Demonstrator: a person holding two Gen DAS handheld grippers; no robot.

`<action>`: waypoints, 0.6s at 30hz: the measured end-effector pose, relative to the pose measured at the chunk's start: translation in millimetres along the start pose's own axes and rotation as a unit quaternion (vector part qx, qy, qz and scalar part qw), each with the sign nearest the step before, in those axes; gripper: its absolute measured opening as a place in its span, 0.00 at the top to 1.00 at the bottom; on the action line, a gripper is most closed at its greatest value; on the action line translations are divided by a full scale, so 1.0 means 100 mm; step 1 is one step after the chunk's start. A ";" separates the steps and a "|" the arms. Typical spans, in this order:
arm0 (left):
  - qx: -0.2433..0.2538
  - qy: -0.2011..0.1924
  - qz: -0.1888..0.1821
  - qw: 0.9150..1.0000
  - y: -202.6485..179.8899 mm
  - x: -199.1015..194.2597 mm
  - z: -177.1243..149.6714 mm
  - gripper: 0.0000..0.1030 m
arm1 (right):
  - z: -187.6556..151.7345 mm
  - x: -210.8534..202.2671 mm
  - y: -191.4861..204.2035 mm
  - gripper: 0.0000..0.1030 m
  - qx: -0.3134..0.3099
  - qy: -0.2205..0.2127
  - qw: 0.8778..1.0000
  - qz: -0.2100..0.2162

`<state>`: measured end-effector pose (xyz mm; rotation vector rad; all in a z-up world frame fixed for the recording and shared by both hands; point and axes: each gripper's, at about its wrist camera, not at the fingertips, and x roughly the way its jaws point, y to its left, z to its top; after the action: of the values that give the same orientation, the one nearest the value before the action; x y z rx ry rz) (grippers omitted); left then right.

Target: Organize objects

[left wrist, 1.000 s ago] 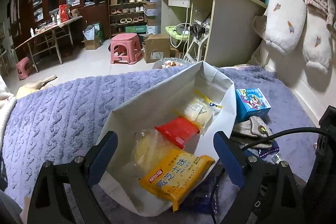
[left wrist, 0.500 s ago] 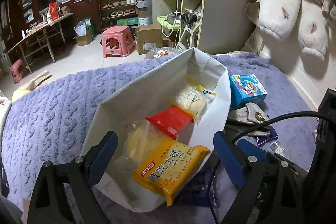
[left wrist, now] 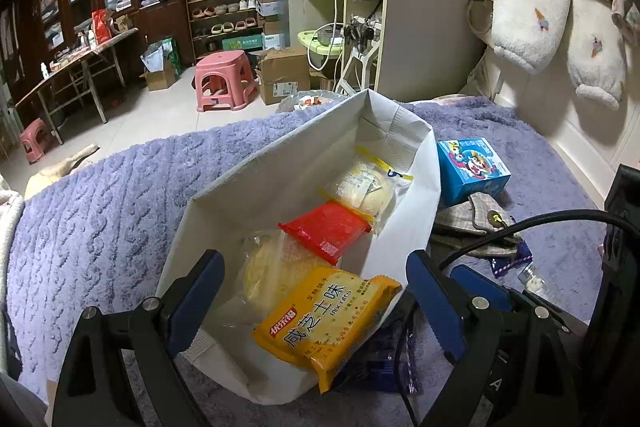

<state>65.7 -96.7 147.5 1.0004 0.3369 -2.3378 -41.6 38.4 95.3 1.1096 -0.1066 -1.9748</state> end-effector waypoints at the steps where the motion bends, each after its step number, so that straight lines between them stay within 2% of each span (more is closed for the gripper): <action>1: 0.000 0.000 0.000 1.000 0.00 0.00 0.00 0.11 | 0.00 0.00 0.00 0.60 0.000 0.000 1.000 0.000; 18: 0.005 -0.001 -0.001 1.000 -0.01 -0.02 0.01 0.11 | 0.00 0.01 -0.03 0.60 -0.005 0.003 1.000 -0.003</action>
<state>65.5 -95.1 149.0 1.0023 0.3263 -2.3441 -44.1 39.9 93.5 1.1113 -0.0906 -1.9742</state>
